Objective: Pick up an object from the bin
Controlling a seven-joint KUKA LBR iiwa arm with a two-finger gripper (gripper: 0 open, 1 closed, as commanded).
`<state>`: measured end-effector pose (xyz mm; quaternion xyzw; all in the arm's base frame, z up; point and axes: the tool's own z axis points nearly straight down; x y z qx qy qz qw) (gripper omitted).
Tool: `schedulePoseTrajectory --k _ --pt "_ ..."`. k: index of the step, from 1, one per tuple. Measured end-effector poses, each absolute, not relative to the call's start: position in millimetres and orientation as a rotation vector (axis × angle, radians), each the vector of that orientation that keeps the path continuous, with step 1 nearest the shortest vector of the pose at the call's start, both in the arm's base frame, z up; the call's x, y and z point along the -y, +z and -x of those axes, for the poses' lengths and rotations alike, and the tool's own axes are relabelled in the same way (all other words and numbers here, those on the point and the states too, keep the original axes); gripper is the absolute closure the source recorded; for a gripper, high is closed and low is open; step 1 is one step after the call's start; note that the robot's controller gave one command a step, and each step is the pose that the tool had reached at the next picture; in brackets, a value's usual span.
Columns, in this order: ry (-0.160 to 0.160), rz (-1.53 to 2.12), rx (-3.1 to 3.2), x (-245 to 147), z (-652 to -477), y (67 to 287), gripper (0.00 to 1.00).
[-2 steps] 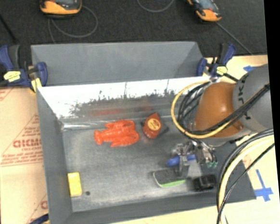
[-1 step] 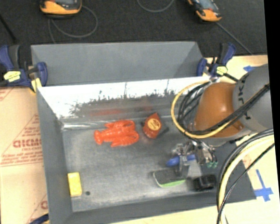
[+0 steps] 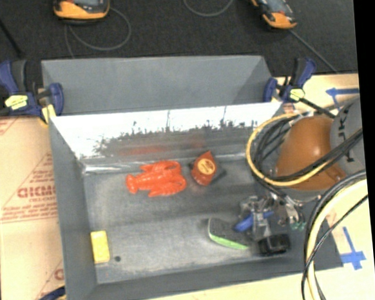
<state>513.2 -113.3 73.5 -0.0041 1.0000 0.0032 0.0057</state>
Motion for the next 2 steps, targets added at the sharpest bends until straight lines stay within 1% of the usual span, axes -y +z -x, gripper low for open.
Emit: schedulePoseTrajectory --k 1,2 --pt "-0.006 -0.009 -3.135 92 -527.0 73 1.0" --pt "0.002 0.012 -3.135 57 -501.4 74 1.0"
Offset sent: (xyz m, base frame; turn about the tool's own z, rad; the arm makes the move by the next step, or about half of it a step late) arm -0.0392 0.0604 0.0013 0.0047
